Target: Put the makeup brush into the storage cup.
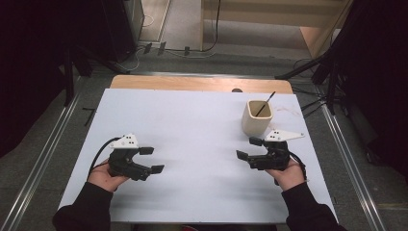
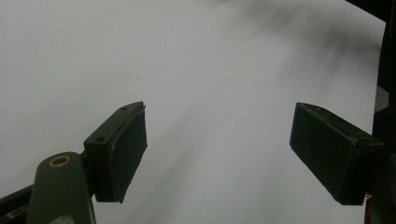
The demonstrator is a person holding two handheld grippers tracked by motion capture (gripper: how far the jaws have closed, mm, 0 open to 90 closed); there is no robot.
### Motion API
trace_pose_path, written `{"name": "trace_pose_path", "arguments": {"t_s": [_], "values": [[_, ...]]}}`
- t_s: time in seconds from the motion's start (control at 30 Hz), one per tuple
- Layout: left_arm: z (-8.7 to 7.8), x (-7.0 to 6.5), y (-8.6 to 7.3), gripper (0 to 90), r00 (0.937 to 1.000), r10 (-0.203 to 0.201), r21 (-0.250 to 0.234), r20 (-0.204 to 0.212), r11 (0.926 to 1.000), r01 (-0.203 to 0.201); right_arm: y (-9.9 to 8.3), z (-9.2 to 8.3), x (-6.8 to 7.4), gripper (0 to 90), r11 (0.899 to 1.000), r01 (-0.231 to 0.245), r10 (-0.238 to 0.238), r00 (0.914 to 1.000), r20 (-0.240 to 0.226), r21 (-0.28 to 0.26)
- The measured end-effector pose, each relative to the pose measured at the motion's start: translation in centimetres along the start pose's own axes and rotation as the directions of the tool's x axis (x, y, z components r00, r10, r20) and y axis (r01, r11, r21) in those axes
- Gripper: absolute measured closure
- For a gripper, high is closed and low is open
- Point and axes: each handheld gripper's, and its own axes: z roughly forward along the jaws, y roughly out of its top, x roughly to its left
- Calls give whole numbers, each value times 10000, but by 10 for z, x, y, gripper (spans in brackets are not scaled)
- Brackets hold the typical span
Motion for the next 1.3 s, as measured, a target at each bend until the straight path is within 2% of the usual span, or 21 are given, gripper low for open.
{"name": "trace_pose_path", "arguments": {"t_s": [0.2,0.37,0.57,0.83,0.93,1.3], "values": [[0,0,-1,192,10000,-9,16,-12,10000,9,-8,0,4,239,9991,54,-50,9999,-92,432],[0,0,-1,192,10000,16,46,-25,10000,-16,-15,-2,4,239,9961,286,-276,9995,-132,829],[0,0,-1,192,10000,22,46,-20,10000,-22,-23,-7,4,239,9950,183,-167,9997,-173,979],[1,0,-2,192,10000,-4,104,-30,9999,4,-30,-9,1,240,9905,341,-313,9992,-233,1335],[1,0,-2,191,10000,-19,108,-38,9999,20,-33,-10,-1,241,9883,355,-344,9994,-100,1481],[2,1,-3,192,10000,-15,110,-28,9999,15,-38,-12,-7,246,9876,267,-264,9996,-36,1547]]}}
